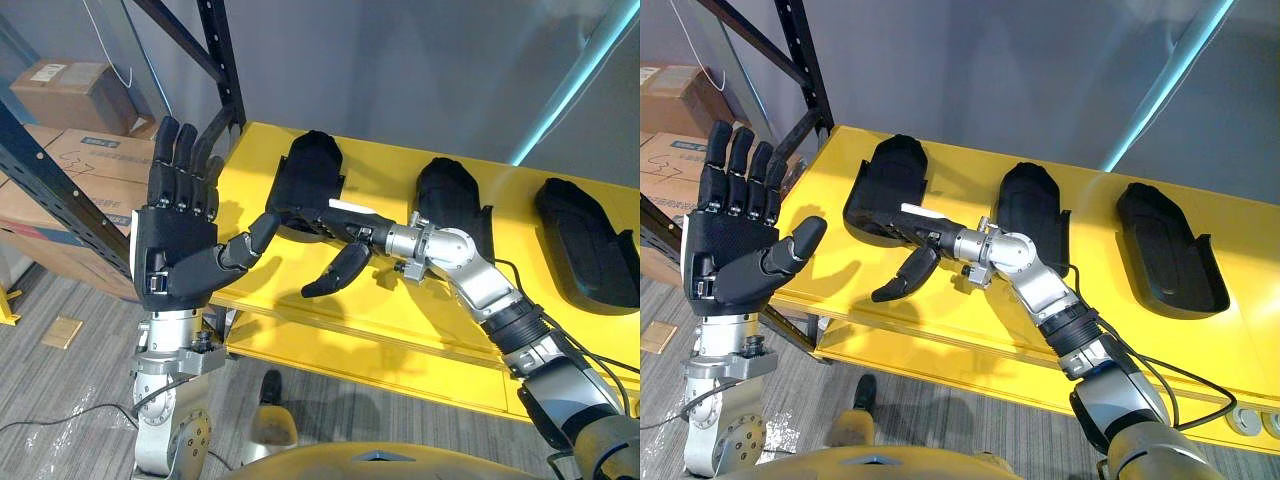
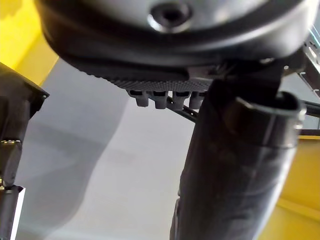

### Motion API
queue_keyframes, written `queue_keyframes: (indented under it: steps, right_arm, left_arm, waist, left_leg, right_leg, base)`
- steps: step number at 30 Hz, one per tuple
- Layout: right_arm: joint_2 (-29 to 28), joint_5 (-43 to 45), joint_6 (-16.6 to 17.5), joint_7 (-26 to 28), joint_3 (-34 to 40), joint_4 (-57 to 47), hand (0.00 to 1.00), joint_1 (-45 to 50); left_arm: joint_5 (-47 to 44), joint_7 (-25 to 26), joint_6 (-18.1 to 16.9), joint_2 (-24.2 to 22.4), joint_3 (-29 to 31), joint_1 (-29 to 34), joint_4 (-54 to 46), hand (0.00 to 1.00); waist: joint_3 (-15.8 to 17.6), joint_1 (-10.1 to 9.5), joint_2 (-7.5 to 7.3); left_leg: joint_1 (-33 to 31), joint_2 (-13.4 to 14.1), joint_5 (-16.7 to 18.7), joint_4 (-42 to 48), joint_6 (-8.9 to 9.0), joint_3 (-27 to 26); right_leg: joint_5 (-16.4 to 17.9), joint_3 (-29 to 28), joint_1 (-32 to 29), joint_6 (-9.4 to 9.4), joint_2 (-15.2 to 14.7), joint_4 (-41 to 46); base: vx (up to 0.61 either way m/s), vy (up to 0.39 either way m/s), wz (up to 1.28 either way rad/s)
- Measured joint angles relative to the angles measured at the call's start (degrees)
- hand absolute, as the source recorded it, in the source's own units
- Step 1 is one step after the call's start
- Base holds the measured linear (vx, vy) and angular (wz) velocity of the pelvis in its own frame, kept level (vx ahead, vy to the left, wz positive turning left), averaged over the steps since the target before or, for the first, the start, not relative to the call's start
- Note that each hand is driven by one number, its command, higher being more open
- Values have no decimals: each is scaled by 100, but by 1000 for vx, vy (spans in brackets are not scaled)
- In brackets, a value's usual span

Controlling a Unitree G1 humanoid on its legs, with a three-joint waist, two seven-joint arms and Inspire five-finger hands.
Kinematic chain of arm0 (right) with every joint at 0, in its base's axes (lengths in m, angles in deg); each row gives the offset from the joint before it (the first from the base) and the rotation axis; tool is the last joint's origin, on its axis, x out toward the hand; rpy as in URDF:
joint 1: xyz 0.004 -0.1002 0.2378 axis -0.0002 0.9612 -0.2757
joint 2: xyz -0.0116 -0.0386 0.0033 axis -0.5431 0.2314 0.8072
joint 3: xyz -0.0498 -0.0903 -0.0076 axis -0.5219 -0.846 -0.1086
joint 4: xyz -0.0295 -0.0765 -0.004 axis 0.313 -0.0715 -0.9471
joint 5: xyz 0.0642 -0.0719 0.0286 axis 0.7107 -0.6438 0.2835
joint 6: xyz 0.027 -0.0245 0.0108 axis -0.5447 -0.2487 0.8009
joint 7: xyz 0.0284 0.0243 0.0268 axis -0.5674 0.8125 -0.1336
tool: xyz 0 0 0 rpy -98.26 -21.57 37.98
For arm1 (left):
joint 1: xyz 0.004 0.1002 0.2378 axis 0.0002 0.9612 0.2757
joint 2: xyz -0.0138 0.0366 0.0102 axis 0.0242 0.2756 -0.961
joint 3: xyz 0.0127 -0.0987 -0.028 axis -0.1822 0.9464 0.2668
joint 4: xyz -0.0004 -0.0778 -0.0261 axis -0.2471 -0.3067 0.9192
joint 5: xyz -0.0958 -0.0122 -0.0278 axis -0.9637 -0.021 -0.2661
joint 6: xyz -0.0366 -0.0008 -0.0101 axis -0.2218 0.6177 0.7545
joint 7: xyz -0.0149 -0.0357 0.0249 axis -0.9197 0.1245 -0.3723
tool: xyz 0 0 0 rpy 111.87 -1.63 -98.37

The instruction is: Walk over and take three plastic housings, then place them on the shelf

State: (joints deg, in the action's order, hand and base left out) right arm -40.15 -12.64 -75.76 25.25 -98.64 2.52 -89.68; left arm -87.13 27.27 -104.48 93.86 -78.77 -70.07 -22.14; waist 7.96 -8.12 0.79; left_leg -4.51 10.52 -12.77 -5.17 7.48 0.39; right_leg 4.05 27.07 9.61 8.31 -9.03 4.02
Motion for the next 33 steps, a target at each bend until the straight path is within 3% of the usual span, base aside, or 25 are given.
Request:
queue_keyframes:
  steps: [11, 16, 21, 26, 33]
  right_arm:
    - [0, 112, -285, 306, -232, -32, 100, -47]
    - [-3, 24, -253, -103, -266, -28, 100, -41]
    - [-6, -242, 487, -1042, -116, -25, 100, -28]
    - [-104, -464, 1286, -2236, 827, -308, 100, -25]
    - [-448, -452, 2057, -3155, 2375, -2046, 100, 396]
  left_arm:
    - [3, -2, 0, 2, -41, -3, -20, 100]
    - [8, 13, 0, 2, -50, -3, -20, 100]
    - [16, 100, 0, 1, -60, -2, -20, 100]
    - [15, 155, -11, -7, -106, 9, -19, 100]
    - [17, 173, -138, -39, -145, 7, -20, 100]
  waist:
    - [-170, -10, -20]
    - [-218, -16, -72]
    - [-218, -15, -72]
    - [-215, -20, -68]
    - [-214, 136, -59]
  left_leg:
    - [0, 4, 12, 0, -33, -8]
    - [-1, 4, 12, 0, -34, -13]
    - [15, 17, 12, 0, -34, -53]
    - [97, 24, 15, 0, -27, -172]
    - [171, 47, 88, 0, -21, -322]
  right_leg:
    - [13, -9, -2, -25, 2, -2]
    - [5, -14, -5, -12, 2, -2]
    - [-14, -62, -24, 15, 1, 10]
    - [-13, -182, -51, 16, -31, 71]
    - [5, -326, -79, -16, -38, 53]
  base:
    - [-3, -1, 0]
    - [0, 0, 0]
    - [0, 0, -4]
    - [-4, 0, -11]
    - [-6, -5, -11]
